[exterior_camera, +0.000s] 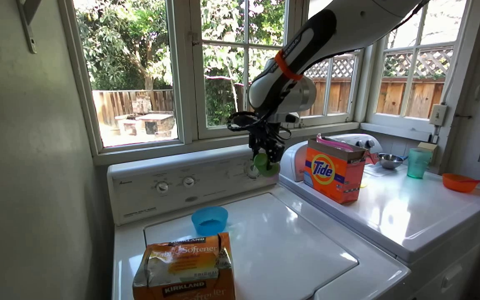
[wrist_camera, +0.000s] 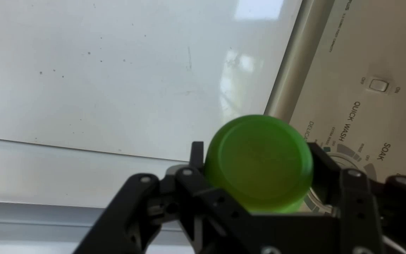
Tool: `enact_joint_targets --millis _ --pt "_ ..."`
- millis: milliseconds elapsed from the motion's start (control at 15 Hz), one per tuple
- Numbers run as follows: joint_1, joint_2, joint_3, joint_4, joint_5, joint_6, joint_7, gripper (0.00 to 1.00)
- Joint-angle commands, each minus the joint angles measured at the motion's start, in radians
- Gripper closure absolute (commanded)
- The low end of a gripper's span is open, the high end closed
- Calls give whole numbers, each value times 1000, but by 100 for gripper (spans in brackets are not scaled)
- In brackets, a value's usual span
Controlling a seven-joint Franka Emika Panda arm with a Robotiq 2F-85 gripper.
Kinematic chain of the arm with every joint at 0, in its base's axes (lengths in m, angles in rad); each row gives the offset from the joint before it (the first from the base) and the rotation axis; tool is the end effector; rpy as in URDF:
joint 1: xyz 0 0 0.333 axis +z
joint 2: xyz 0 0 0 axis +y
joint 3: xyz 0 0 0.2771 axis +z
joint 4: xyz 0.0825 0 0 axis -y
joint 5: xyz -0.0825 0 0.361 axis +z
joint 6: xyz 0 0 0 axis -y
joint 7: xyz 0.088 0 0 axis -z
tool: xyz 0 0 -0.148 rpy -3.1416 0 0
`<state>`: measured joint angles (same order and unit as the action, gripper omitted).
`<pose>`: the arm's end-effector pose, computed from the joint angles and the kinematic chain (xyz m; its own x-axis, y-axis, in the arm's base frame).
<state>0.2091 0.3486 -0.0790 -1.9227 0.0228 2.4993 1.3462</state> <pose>0.6151 0.0822 0.2720 0.3321 -0.9413 0.0599 -0.9156 -0.3370 -0.2194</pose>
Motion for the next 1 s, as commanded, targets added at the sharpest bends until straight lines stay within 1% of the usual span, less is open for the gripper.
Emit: enact_joint_targets --millis 0,67,133,267,333,533,800,933 --pt "23 17 -28 15 -99 -30 110 55" --pt "47 26 -57 21 -168 -45 174 55" --pt "51 31 -62 25 -205 -54 194 55" --pt "47 46 -47 28 -252 -70 183 55" --pt "58 57 -52 33 -292 -85 199 55" --pt "91 86 -77 43 -427 -116 286 55" --pt "86 150 -70 70 -507 -139 270 55" --pt "85 191 -73 95 -533 -118 269 55"
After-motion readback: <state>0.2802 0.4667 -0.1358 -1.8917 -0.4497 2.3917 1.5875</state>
